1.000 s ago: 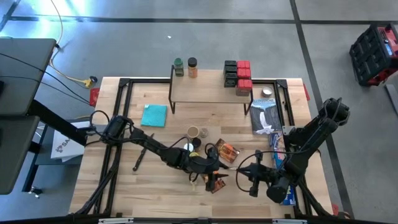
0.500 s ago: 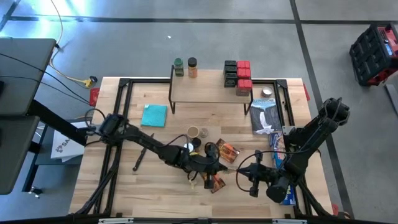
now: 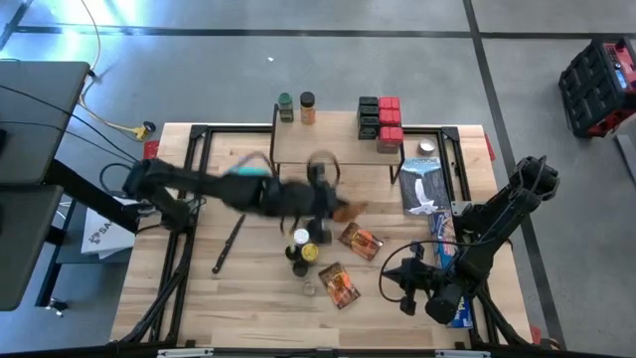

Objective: Shelf spices
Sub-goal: Put the orange seasoning pack on the shelf

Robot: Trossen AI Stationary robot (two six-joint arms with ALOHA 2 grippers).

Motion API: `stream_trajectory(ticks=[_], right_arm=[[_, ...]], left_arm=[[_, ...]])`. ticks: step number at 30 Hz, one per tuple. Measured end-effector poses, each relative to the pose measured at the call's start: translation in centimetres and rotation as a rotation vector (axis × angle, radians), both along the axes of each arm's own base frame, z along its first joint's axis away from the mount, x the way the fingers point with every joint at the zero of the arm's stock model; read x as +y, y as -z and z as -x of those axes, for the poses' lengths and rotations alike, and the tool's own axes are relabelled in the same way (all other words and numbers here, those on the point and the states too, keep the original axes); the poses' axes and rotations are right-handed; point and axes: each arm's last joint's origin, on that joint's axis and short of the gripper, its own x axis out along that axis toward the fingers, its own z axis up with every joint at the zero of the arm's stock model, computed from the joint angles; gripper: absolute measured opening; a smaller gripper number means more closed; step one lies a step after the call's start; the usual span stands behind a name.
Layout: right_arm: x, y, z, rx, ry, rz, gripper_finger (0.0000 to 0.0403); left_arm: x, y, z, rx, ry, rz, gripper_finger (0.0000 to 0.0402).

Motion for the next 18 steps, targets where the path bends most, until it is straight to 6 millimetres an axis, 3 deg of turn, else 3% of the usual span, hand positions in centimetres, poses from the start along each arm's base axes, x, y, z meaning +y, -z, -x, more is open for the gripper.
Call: stream_trajectory(ticks=[4,10,18], right_arm=[[-0.1,0.0,0.0,-0.016,0.011,0.017,0.0001],[-0.1,-0.1,-0.1,-0.040,0.030,0.038,0.0001],[-0.2,-0.1,-0.1,-0.059,0.046,0.058,0.0001]], left_arm=[[5.5,-1.6,0.0,-0.035,-0.022,-0.032,0.0000],[14.1,-0.9,0.0,-0.022,-0.099,-0.031,0.0000],[21.2,0.7,-0.3,-0.101,-0.123,0.010,0.0000]])
